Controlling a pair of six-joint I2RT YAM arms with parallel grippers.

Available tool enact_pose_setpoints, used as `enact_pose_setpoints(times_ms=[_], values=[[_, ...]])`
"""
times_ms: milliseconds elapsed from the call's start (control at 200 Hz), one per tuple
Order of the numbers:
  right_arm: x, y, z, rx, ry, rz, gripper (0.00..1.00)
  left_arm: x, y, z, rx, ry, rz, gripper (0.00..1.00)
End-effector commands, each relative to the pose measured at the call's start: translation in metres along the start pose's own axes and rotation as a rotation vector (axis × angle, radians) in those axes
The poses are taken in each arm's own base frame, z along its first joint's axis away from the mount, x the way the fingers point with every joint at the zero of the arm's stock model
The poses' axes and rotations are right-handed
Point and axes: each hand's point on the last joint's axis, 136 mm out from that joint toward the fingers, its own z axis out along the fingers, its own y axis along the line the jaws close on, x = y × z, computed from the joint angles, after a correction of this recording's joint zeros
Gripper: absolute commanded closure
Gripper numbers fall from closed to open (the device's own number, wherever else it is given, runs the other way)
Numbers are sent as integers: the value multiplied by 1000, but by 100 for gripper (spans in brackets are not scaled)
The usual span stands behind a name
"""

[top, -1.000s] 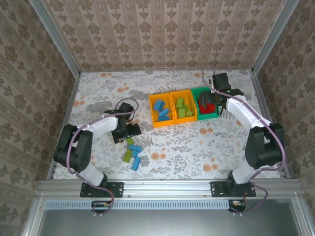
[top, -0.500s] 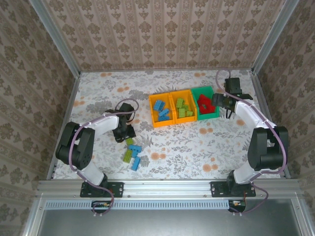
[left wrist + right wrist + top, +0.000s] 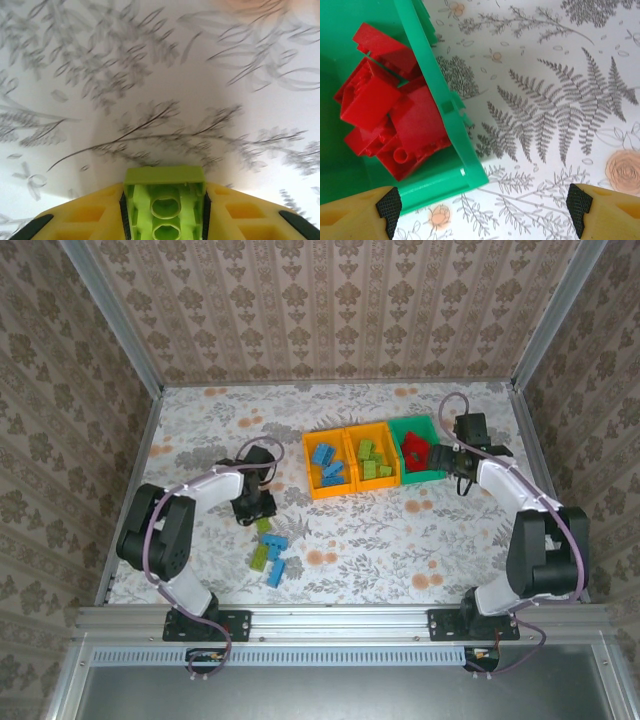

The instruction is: Sort the legos into containers by color

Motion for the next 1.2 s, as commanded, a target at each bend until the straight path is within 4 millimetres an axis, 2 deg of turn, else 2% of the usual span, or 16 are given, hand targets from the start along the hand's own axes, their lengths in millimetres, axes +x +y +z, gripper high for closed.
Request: enact_pose_setpoints(times_ms=[0, 60, 85, 175, 195, 280, 375, 540, 720, 830, 985, 1085, 1195], values=[[6, 3, -12, -32, -20, 30, 11, -33, -41, -15, 135, -96, 59, 62], [11, 2, -13, -32, -19, 35, 11, -47, -52, -27, 158, -132, 75, 62], [13, 1, -13, -31, -17, 39, 11, -44, -67, -33, 175, -145, 116, 62], [24, 1, -10, -37, 7, 49, 11, -62, -103, -62, 241, -225, 187, 62], [21, 2, -17, -49, -17, 52, 11, -65, -110, -65, 250, -235, 204, 61], [26, 8, -21, -87, -16, 47, 12, -80, -151, -92, 332, -302, 278, 61], [33, 18, -26, -117, -17, 15, 13, -90, -197, -110, 455, -336, 342, 61], [55, 33, -30, -143, 0, -44, 13, -94, -271, -123, 658, -323, 426, 61], [80, 48, -32, -189, 2, -78, 13, -89, -331, -119, 801, -315, 511, 61], [90, 51, -34, -203, -1, -75, 13, -86, -350, -112, 830, -304, 528, 61], [89, 58, -44, -242, -35, -95, 13, -86, -353, -91, 813, -262, 497, 59], [88, 69, -53, -277, -56, -148, 13, -86, -349, -87, 800, -263, 485, 50], [95, 95, -62, -347, -78, -257, 13, -87, -345, -90, 793, -285, 486, 32]])
